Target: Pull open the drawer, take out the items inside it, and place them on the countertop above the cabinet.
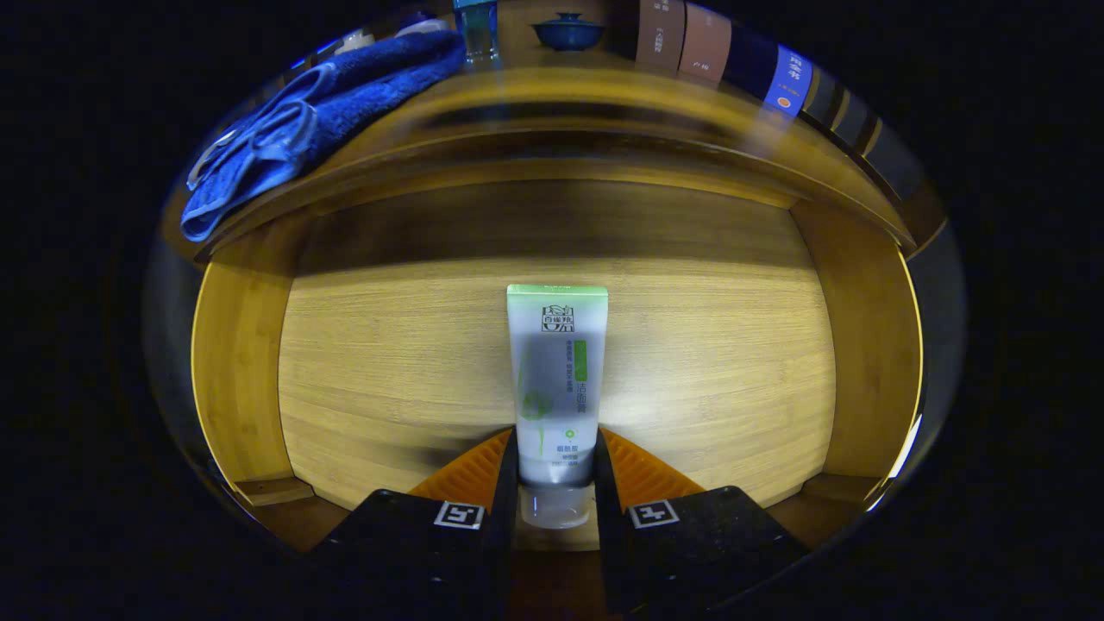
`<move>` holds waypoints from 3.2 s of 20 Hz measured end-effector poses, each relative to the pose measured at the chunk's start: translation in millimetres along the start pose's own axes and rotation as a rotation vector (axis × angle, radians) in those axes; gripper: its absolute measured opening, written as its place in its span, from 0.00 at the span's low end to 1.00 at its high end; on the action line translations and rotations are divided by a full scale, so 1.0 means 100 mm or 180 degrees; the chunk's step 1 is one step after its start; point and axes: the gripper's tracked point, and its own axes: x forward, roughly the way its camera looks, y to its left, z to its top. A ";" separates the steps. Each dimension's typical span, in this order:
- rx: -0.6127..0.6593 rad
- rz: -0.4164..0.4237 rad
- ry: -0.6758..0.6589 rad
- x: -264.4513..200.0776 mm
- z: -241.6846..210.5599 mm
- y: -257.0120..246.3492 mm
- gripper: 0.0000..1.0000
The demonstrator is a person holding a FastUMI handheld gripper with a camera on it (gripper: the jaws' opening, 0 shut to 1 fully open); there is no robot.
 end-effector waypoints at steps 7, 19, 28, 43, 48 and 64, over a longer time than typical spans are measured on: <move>0.0012 0.0009 -0.0707 -0.38 0.15 -0.01 0.46; 0.0125 0.0151 -0.1414 -0.91 1.54 0.11 0.46; 0.0064 0.0056 -0.0821 -0.19 2.38 0.16 0.46; 0.0166 0.0029 -0.0718 -0.07 2.40 0.14 0.89; 0.0210 0.0101 -0.1026 -0.36 2.23 0.17 1.00; 0.0066 0.0577 -0.3121 -2.09 0.10 0.42 1.00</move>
